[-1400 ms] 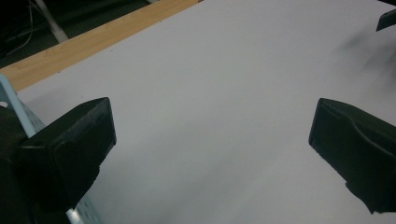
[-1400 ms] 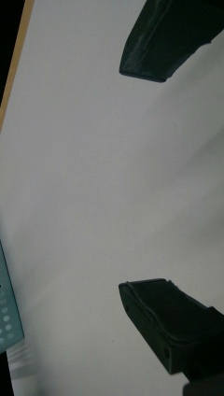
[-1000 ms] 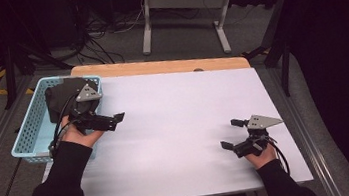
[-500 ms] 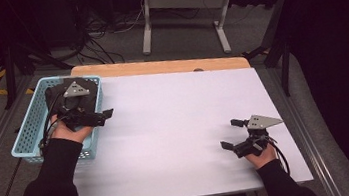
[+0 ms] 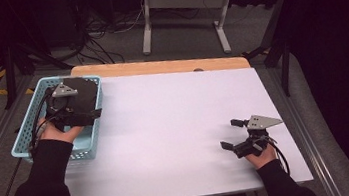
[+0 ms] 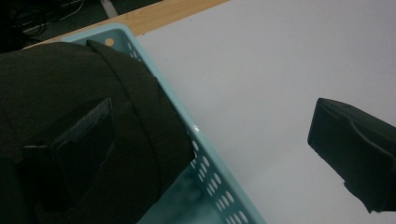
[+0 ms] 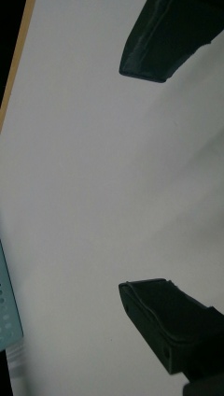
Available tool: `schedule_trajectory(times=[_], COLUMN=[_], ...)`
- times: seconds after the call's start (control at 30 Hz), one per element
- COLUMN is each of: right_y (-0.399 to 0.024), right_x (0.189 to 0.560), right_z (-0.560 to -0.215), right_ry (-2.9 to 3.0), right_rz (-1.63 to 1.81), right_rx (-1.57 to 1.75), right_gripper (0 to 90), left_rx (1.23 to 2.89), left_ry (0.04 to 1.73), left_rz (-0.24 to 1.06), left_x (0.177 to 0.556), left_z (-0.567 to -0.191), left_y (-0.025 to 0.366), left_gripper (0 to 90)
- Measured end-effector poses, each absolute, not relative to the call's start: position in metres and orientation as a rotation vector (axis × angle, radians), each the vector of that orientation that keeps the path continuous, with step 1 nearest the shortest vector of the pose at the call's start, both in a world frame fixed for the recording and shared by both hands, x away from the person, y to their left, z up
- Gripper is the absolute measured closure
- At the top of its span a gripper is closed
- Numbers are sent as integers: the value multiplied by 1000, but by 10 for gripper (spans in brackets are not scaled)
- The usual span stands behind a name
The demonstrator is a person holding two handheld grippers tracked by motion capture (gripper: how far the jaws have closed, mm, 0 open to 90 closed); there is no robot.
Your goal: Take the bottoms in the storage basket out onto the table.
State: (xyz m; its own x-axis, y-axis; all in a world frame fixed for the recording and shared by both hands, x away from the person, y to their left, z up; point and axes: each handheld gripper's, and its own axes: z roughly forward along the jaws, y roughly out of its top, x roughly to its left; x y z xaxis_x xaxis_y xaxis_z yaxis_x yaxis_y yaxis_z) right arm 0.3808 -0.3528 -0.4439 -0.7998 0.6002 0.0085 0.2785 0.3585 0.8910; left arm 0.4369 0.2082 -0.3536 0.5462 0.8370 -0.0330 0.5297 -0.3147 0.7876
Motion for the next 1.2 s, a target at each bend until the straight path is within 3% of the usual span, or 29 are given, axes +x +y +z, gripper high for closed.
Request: schedule_trajectory(times=[0.63, 1.2], right_y=[-352, -352], right_x=[381, 381], right_z=[-444, -444], right_ry=[2306, 2307], right_rz=[1414, 1414], right_rx=[776, 776], right_gripper=[2, 2], left_rx=[2020, 2033], left_ry=[1228, 1352], left_rz=[523, 472], left_x=[443, 458], left_z=[-355, -360], left_y=[237, 252], left_gripper=[16, 2])
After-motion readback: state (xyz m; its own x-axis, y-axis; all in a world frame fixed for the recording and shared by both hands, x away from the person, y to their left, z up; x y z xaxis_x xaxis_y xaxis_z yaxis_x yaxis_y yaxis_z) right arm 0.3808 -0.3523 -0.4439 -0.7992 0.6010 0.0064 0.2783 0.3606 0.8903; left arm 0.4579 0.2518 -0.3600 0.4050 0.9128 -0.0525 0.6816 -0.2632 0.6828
